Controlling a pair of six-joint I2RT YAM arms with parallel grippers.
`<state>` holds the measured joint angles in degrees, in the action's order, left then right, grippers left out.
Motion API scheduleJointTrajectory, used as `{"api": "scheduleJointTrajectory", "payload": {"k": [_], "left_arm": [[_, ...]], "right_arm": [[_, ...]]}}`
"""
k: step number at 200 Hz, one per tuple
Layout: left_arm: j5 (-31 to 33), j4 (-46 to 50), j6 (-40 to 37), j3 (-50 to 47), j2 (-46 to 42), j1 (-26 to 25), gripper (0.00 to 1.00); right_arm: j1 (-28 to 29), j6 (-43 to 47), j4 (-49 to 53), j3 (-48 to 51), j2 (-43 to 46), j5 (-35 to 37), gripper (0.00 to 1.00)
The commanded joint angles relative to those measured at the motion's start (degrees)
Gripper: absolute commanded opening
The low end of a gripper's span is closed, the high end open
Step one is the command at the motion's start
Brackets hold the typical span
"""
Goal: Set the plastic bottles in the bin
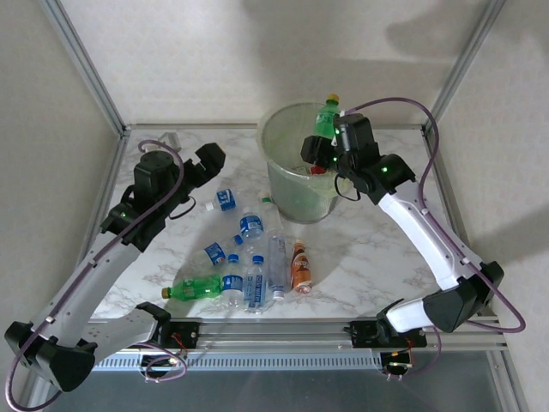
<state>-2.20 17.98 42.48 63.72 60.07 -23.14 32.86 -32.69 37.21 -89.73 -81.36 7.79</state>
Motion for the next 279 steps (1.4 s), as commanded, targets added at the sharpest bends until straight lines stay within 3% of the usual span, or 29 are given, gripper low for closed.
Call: {"api": "scheduleJointTrajectory", "payload": {"k": [1, 53, 75, 91, 124, 211, 279], "left_arm": [[1.87, 3.19, -1.61, -1.17, 1.80, 0.70, 0.99], [0.89, 3.05, -0.17, -5.39, 1.59, 1.42, 0.99], [0.61, 3.97, 0.30, -6.78, 0.86, 1.82, 0.98], [0.74, 4.36, 0.32, -7.62, 0.20, 2.12, 0.98], [0.90, 3.42, 1.31, -8.92, -0.24, 2.96, 0.96], [0.56, 0.68, 2.05, -7.21, 2.43, 3.02, 0.94], [0.61, -0.13, 2.05, -8.69, 1.98, 3.02, 0.94]], "right_arm": [[-0.45, 0.61, 0.01, -2.16, -0.13, 0.25, 0.75], [0.07, 2.72, -0.41, -2.18, 2.60, -1.77, 0.80], [1.56, 3.75, -1.80, -0.83, 5.27, -5.79, 0.80], [5.17, 5.04, -1.66, 0.11, 7.03, -5.48, 0.81], [15.81, 5.79, 3.50, 3.36, 8.66, 2.93, 0.80], [30.22, -12.87, 6.04, 28.72, 16.39, 5.80, 0.78], [31.12, -24.34, 6.27, 40.86, 11.73, 3.35, 0.81]]}}
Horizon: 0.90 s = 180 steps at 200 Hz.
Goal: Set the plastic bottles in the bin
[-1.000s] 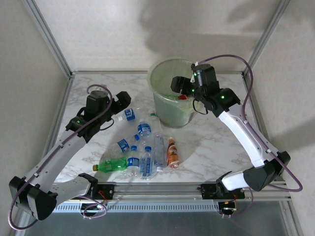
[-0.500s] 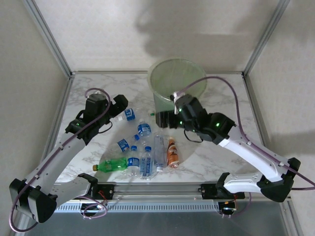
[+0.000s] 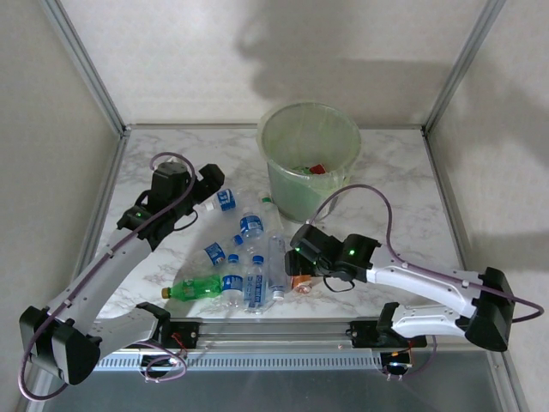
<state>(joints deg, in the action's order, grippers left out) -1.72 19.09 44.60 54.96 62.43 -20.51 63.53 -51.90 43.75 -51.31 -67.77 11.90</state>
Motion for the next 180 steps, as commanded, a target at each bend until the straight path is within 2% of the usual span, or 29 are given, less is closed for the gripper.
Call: {"api": "scheduleJointTrajectory", "payload": {"k": [1, 47, 117, 180], "left_arm": [[0.18, -1.25, -0.10, 0.07, -0.38, 0.39, 0.94], [-0.22, -2.01, -0.21, -0.82, -0.11, 0.44, 0.94], [-0.22, -2.74, -0.32, -2.39, -0.21, 0.56, 0.94], [-0.57, -3.42, -0.30, -3.00, 0.23, 0.92, 0.94]], "right_arm": [[0.46, -5.13, -0.39, 2.53, -1.98, -0.79, 0.81], [0.49, -5.49, -5.92, 5.14, -6.57, -4.20, 0.80], [0.27, -6.47, -8.49, 7.01, -11.87, -4.56, 0.76], [-3.07, -5.25, -13.62, 9.54, -14.23, -6.52, 0.71]]}}
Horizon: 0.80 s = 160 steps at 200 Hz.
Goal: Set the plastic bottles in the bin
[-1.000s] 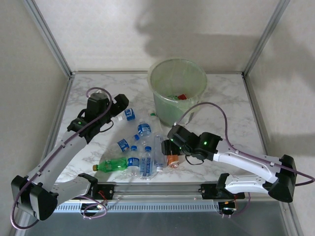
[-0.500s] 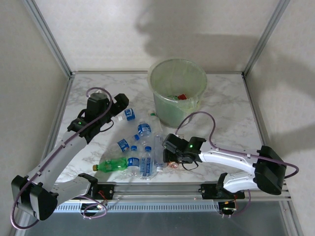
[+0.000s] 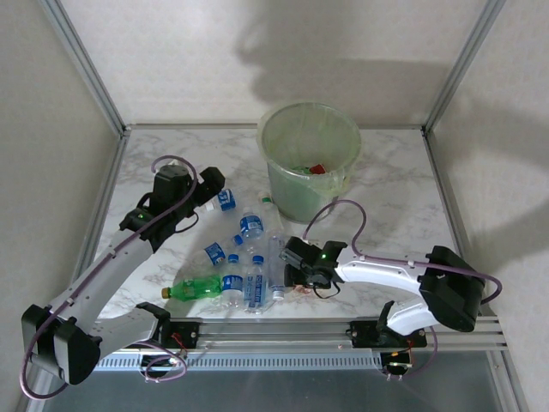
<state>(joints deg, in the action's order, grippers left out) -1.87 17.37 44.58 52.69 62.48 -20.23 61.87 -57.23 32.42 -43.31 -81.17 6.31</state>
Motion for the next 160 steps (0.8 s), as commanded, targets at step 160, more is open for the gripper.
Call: {"api": "scheduleJointTrajectory", "payload": {"k": [160], "left_arm": [[-1.32, -3.66, 1.17, -2.50, 0.37, 1.01, 0.93]], "right_arm": [[1.99, 6.89, 6.73, -14.98, 8.44, 7.52, 0.48]]}}
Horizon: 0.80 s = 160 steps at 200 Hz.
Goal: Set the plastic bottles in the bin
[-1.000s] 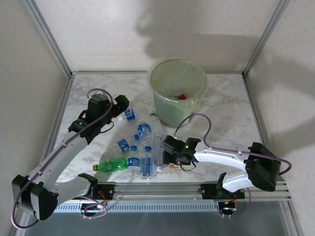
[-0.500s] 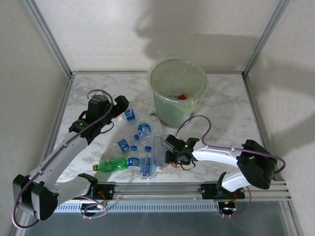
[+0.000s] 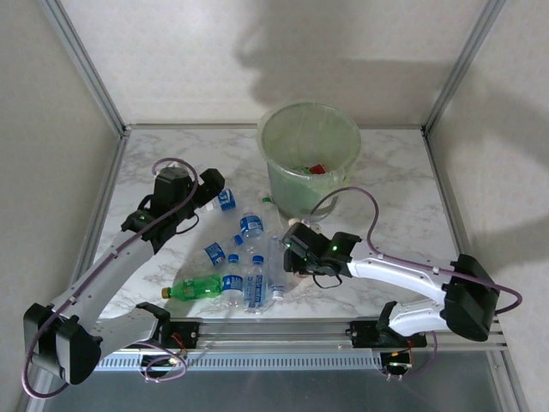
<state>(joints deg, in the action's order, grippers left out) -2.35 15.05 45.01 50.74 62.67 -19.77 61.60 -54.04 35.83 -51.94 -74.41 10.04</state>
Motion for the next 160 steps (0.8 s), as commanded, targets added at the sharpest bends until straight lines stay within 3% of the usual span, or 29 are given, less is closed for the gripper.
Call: {"api": "scheduleJointTrajectory", "payload": {"k": [1, 51, 83, 117, 160], "left_arm": [[-0.83, -1.34, 0.76, -0.55, 0.13, 0.54, 0.93], [-0.71, -2.05, 1.76, -1.68, -0.68, 0.57, 0.93], [-1.25, -2.36, 2.33, -1.22, -0.10, 0.59, 0.93], [-1.21, -2.07, 2.26, -0.56, -0.18, 0.53, 0.93], [-1.08, -1.97, 2.61, -1.14, -0.49, 0.61, 0.93]], "right_arm": [[2.36, 3.91, 3.43, -6.69, 1.71, 3.86, 0.48], [3.27, 12.06, 5.35, -21.96, 2.60, 9.55, 0.48], [1.70, 18.86, 6.75, -37.04, -0.99, 15.59, 0.48], [-5.32, 23.35, 6.63, -48.20, -4.30, 17.03, 0.48], [-18.56, 23.72, 5.23, -51.67, -8.82, 8.25, 0.47]]}}
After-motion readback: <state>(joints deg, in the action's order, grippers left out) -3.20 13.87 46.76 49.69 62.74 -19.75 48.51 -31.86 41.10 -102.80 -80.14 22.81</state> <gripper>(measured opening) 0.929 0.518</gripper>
